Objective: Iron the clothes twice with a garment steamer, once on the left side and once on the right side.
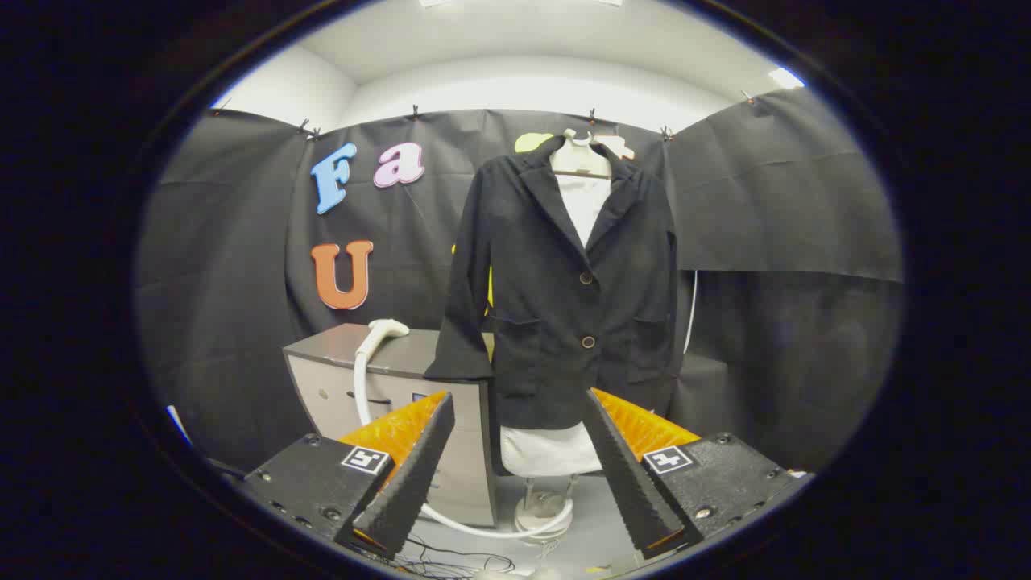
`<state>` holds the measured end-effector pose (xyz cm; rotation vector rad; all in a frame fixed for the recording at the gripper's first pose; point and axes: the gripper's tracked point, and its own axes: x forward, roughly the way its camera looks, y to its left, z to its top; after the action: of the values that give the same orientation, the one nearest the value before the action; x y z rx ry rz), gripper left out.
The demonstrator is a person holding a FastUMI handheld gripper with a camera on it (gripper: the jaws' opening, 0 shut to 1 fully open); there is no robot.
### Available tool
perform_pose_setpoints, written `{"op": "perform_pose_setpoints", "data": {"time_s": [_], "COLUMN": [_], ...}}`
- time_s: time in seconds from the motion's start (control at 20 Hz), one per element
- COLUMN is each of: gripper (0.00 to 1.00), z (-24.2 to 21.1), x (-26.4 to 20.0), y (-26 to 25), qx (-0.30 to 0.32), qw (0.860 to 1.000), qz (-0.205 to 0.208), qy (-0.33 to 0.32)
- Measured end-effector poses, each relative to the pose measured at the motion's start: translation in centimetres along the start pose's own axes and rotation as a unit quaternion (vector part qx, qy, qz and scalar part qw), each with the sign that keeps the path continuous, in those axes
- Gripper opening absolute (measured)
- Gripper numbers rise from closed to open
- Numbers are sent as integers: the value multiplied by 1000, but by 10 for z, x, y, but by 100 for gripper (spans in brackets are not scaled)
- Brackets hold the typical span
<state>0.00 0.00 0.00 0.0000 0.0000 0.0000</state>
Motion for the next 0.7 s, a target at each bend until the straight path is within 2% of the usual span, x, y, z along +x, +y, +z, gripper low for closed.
{"op": "perform_pose_setpoints", "data": {"time_s": [0.7], "gripper": [99], "z": [-5], "x": [5], "y": [17], "qx": [8], "qw": [1000], "qz": [-2], "qy": [8]}}
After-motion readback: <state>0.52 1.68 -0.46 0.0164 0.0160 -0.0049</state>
